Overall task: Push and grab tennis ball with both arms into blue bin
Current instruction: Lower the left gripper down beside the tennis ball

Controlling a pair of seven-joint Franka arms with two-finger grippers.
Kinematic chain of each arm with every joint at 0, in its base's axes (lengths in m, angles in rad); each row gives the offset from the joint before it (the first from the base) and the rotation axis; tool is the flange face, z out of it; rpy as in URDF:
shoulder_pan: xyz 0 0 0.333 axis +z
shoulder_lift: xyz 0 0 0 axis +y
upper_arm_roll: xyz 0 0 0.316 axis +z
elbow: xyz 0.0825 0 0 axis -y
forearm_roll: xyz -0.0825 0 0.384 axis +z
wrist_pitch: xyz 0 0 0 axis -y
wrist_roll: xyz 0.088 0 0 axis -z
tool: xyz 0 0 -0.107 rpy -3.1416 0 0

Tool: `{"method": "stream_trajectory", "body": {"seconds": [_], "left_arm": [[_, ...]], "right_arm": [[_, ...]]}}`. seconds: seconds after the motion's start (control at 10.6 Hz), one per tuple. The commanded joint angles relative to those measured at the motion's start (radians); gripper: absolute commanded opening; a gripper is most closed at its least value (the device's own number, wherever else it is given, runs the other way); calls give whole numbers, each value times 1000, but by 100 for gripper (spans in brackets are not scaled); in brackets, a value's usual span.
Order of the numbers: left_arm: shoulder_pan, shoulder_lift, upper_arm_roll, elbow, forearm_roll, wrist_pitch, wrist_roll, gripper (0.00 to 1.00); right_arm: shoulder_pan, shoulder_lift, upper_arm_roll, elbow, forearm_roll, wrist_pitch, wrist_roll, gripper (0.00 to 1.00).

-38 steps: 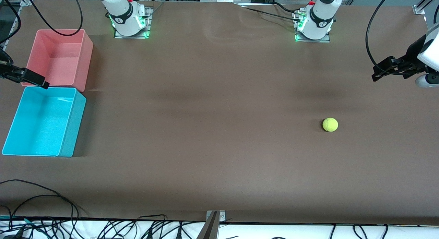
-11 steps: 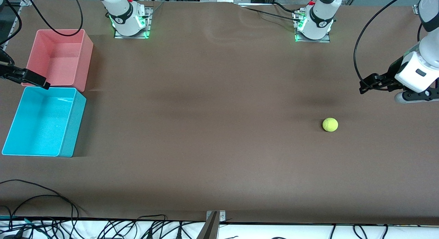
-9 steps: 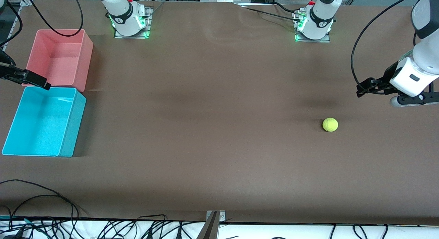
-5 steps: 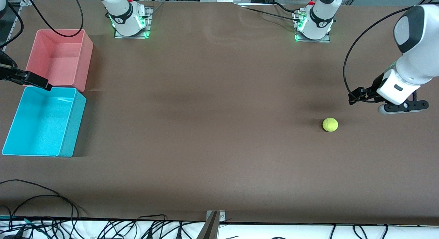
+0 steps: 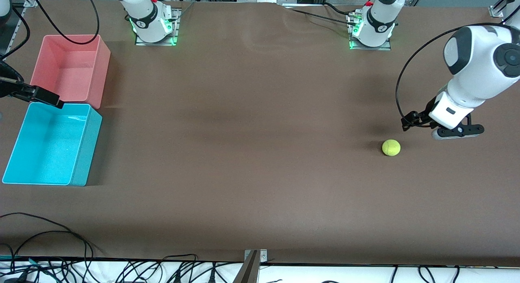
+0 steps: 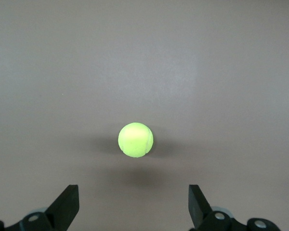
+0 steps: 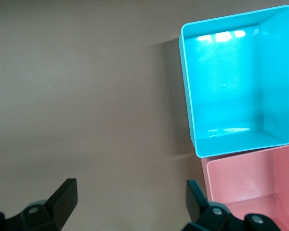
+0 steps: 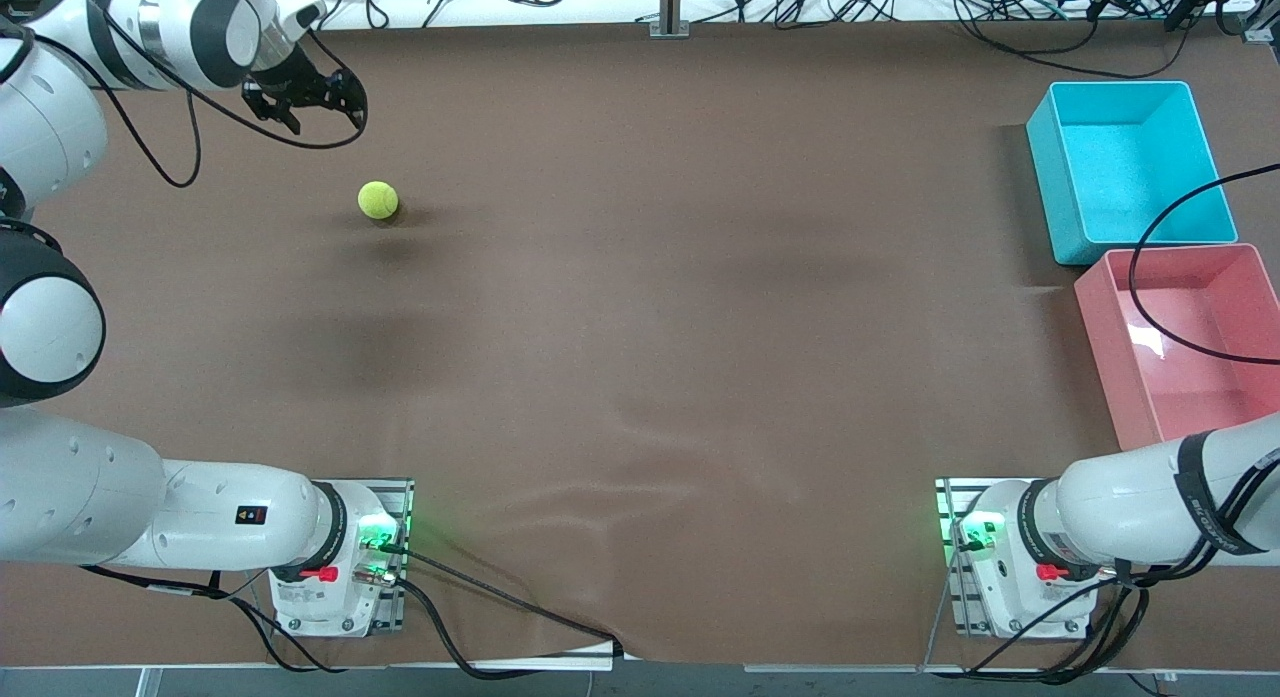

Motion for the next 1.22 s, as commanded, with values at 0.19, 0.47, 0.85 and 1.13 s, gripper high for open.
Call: {"method": "stream_trajectory", "body": {"seconds": [0.19, 0.47, 0.85, 1.13], "left_arm": [[25, 6, 5, -95, 28, 111, 215, 100], [51, 30, 7, -130, 30, 120, 562, 40], [72, 33, 8, -142, 30, 120, 913, 0], [92, 50, 8, -150, 22, 120, 1082, 0]], "right_arm": [[-3, 10, 9, 20, 14, -7, -5, 100], [-5, 16, 9, 20, 48, -10, -7, 100], [-5, 13, 9, 21, 52, -19, -19, 100], [-2, 16, 12, 18, 52, -28, -22, 100]]}}
